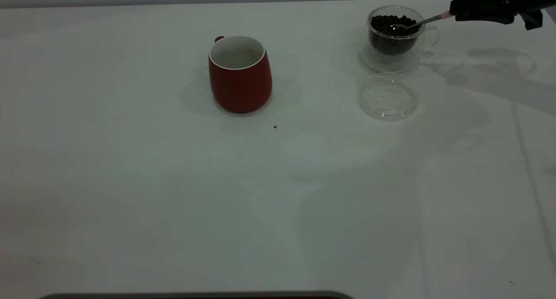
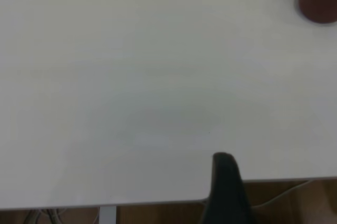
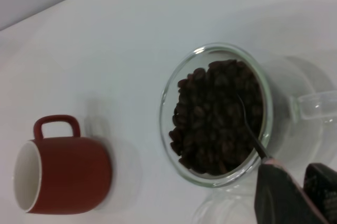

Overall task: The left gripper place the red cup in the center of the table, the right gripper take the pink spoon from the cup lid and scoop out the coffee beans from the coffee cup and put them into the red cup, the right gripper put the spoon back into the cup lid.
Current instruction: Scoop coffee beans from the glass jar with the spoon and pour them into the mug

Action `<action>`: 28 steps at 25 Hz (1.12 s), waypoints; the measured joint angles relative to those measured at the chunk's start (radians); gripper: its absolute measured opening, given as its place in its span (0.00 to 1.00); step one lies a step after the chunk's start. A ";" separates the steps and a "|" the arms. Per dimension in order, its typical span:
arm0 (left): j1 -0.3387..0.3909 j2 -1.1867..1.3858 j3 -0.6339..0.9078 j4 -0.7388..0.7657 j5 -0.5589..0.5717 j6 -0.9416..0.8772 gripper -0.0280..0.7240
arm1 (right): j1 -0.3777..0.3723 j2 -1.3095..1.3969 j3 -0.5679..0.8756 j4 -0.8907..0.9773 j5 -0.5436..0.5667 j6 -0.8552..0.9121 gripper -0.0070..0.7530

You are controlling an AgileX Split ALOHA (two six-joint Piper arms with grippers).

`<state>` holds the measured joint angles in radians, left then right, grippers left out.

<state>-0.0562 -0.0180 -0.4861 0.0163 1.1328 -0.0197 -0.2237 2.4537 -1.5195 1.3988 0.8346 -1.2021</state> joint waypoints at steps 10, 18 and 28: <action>0.000 0.000 0.000 0.000 0.000 0.001 0.82 | -0.024 0.005 0.000 -0.005 0.067 0.117 0.14; 0.000 0.000 0.000 0.000 0.000 0.002 0.82 | -0.049 0.005 0.000 -0.004 0.083 0.191 0.14; 0.000 0.000 0.000 0.000 0.000 0.003 0.82 | -0.049 0.005 0.000 0.000 0.124 0.283 0.14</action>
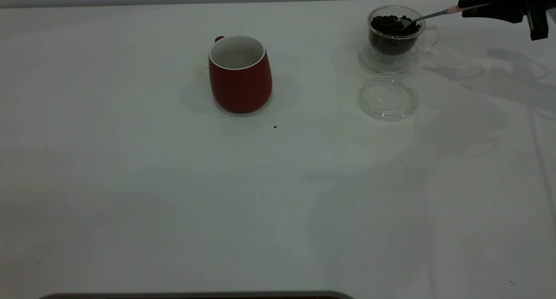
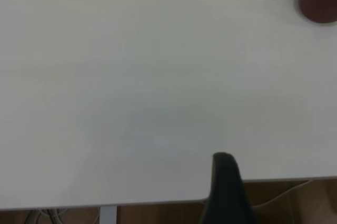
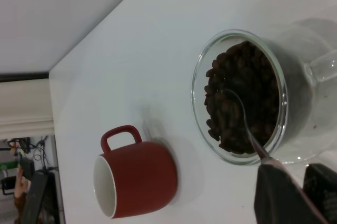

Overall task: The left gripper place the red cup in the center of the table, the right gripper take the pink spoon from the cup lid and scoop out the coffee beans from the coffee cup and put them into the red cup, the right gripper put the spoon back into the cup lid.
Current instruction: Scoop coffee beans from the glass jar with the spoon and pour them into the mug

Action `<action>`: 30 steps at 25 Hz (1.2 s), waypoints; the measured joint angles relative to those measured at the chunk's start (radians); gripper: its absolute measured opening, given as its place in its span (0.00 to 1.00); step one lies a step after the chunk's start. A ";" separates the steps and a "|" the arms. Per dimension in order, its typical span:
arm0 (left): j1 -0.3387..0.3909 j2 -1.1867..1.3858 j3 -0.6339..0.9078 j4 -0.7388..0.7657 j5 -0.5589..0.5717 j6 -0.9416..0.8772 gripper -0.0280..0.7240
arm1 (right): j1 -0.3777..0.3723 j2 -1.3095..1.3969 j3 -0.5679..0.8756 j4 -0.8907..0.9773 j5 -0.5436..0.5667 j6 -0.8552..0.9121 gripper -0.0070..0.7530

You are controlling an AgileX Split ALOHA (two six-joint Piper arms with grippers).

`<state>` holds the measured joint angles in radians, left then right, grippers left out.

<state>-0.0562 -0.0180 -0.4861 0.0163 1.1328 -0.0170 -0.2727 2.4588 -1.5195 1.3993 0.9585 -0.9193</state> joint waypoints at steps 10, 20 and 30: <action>0.000 0.000 0.000 0.000 0.000 0.000 0.82 | -0.034 0.000 0.000 0.017 0.058 0.046 0.14; 0.000 0.000 0.000 0.000 0.000 0.000 0.82 | -0.059 0.029 0.000 0.102 0.181 0.050 0.14; 0.000 0.000 0.000 0.000 0.000 -0.003 0.82 | -0.006 0.031 0.000 0.123 0.187 0.050 0.14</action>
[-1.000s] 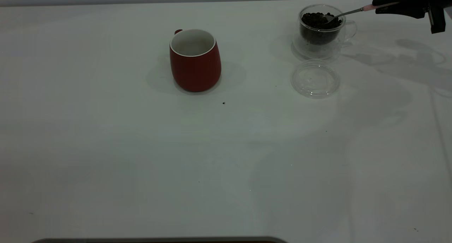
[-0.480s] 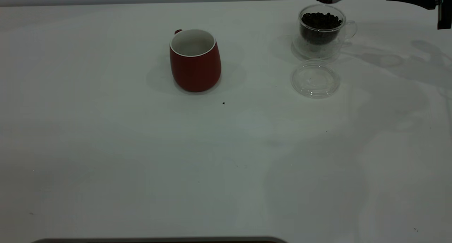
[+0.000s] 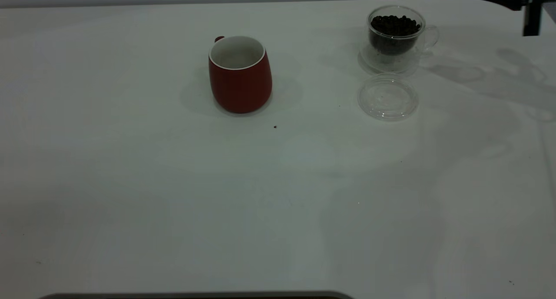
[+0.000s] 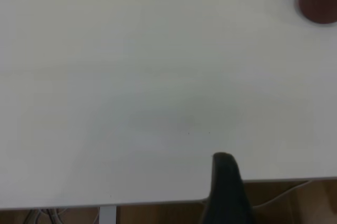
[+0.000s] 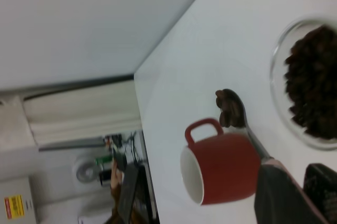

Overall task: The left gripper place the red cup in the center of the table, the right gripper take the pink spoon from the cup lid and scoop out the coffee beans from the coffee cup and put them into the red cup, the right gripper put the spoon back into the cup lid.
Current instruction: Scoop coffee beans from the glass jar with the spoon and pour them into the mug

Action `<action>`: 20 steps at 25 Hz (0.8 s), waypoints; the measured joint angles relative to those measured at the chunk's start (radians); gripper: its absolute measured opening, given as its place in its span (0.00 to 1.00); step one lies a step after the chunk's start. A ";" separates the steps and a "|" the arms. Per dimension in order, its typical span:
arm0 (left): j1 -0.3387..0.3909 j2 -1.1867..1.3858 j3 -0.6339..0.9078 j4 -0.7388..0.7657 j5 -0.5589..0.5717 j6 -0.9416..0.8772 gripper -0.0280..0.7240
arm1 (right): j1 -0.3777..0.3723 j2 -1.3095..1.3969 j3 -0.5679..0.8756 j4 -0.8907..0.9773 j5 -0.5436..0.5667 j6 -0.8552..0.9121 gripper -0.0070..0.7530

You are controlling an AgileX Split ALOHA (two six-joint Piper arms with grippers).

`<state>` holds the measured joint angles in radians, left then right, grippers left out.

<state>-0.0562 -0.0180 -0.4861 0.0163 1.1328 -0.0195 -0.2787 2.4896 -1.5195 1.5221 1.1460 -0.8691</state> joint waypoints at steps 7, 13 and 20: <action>0.000 0.000 0.000 0.000 0.000 0.000 0.82 | 0.128 0.000 0.000 0.013 0.000 0.000 0.14; 0.000 0.000 0.000 0.000 0.000 0.000 0.82 | 0.245 0.000 0.000 0.064 0.000 -0.002 0.14; 0.000 0.000 0.000 0.000 0.000 0.000 0.82 | 0.371 0.000 0.000 0.079 0.000 -0.023 0.14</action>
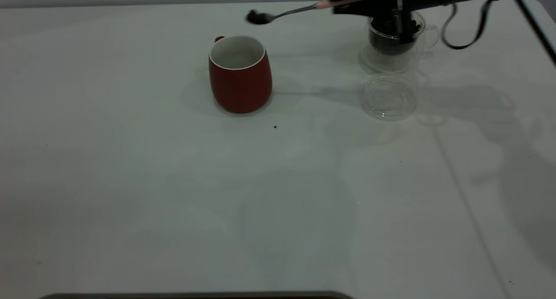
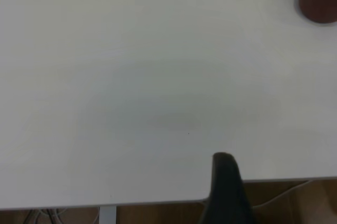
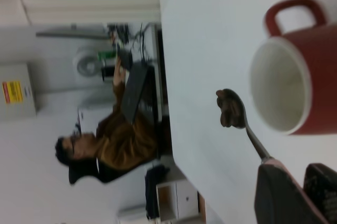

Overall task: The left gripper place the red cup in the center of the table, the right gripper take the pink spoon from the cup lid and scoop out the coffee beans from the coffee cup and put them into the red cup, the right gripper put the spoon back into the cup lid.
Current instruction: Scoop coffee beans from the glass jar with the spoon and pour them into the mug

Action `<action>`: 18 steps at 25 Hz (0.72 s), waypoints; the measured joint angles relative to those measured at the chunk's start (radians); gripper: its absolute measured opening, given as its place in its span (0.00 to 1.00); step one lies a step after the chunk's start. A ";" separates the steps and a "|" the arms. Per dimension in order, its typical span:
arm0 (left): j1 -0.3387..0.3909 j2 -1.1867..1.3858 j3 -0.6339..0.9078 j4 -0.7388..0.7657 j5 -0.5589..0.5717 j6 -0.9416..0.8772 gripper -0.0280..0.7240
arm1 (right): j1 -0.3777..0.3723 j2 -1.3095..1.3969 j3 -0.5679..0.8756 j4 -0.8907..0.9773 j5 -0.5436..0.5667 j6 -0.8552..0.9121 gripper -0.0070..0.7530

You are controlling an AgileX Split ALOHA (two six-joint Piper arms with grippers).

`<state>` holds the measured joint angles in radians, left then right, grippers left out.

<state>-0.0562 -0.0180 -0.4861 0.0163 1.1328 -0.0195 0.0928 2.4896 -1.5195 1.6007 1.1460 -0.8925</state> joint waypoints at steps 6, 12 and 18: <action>0.000 0.000 0.000 0.000 0.000 0.000 0.82 | 0.080 0.000 0.000 0.046 -0.105 -0.091 0.14; 0.000 0.000 0.000 0.000 0.000 0.002 0.82 | 0.108 0.000 0.000 0.062 -0.202 -0.317 0.14; 0.000 0.000 0.000 0.000 0.000 0.002 0.82 | 0.128 -0.047 0.004 0.058 -0.272 -0.595 0.14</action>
<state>-0.0562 -0.0180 -0.4861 0.0163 1.1328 -0.0175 0.2211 2.4422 -1.5153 1.6591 0.8738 -1.4878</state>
